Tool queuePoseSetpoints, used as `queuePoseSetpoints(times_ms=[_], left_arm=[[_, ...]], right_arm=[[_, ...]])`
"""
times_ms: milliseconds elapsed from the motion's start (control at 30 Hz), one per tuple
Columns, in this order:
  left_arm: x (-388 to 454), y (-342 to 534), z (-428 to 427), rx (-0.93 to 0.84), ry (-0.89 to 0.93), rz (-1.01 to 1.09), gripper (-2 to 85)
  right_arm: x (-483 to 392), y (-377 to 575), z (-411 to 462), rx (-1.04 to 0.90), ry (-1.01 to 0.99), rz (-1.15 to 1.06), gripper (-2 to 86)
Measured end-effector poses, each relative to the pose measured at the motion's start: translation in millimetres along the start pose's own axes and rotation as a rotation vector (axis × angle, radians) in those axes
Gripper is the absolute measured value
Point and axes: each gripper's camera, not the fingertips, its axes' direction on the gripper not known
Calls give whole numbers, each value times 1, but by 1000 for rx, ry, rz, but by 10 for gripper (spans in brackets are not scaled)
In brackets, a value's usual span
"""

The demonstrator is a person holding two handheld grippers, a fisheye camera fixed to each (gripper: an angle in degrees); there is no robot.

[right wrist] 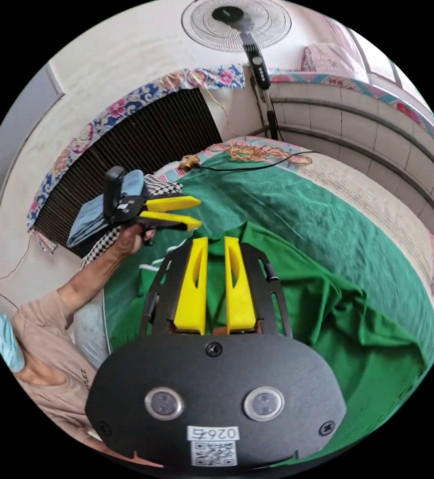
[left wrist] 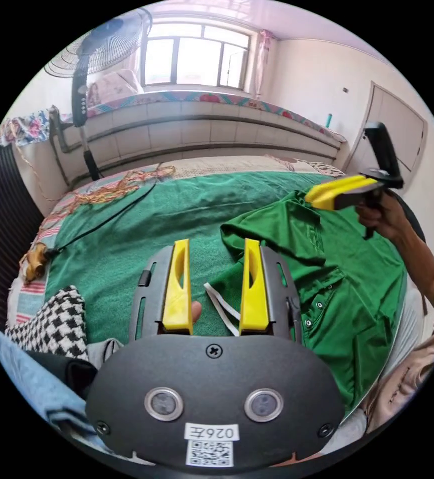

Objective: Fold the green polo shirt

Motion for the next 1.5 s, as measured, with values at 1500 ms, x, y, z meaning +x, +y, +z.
queuePoseSetpoints(times_ms=[1500], left_arm=[[251, 81, 182, -328, -117, 360, 20]], right_arm=[[20, -23, -71, -46, 78, 378, 2]])
